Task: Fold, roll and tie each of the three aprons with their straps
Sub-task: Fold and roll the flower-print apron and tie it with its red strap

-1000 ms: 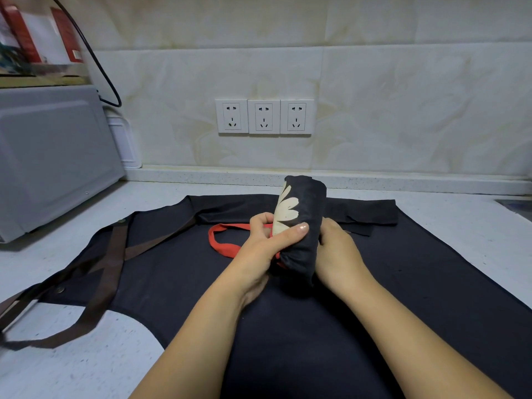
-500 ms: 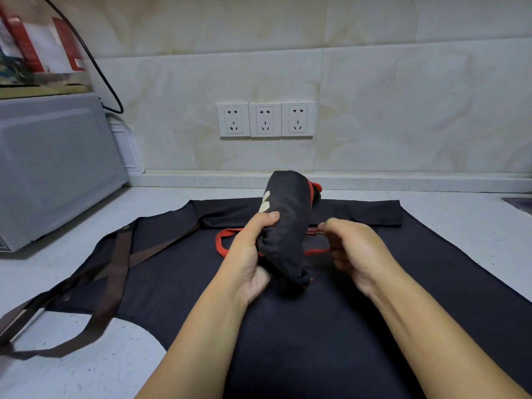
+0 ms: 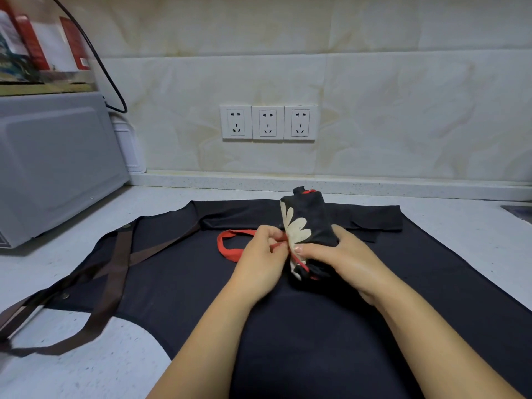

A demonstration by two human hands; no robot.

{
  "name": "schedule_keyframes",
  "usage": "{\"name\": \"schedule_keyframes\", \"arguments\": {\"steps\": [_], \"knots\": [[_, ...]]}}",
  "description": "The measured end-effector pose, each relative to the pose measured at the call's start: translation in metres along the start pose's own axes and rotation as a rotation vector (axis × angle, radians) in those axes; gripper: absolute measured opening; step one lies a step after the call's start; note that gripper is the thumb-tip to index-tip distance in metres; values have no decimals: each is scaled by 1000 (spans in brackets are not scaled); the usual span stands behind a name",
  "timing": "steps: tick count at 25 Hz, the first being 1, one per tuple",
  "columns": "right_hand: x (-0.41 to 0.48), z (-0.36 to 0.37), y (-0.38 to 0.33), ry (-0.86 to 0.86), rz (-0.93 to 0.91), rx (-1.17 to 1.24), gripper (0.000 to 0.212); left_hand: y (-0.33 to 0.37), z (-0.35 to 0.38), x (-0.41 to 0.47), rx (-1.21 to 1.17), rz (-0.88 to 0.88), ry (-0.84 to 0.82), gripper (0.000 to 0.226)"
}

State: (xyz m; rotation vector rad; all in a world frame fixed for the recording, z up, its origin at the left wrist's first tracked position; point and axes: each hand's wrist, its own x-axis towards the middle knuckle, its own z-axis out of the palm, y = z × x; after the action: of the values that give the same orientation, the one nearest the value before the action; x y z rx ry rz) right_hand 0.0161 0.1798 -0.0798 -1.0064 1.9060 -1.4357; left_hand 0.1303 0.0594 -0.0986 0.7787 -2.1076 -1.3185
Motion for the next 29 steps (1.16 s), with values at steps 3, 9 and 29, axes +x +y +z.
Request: {"name": "schedule_keyframes", "arguments": {"steps": [3, 9, 29], "knots": [[6, -5, 5, -105, -31, 39, 46, -4, 0, -2, 215, 10, -64, 34], [10, -3, 9, -28, 82, 220, 30, 10, -5, -4, 1, 28, 45, 37], [-13, -7, -16, -29, 51, -309, 37, 10, 3, -10, 65, 456, 161, 36]]}}
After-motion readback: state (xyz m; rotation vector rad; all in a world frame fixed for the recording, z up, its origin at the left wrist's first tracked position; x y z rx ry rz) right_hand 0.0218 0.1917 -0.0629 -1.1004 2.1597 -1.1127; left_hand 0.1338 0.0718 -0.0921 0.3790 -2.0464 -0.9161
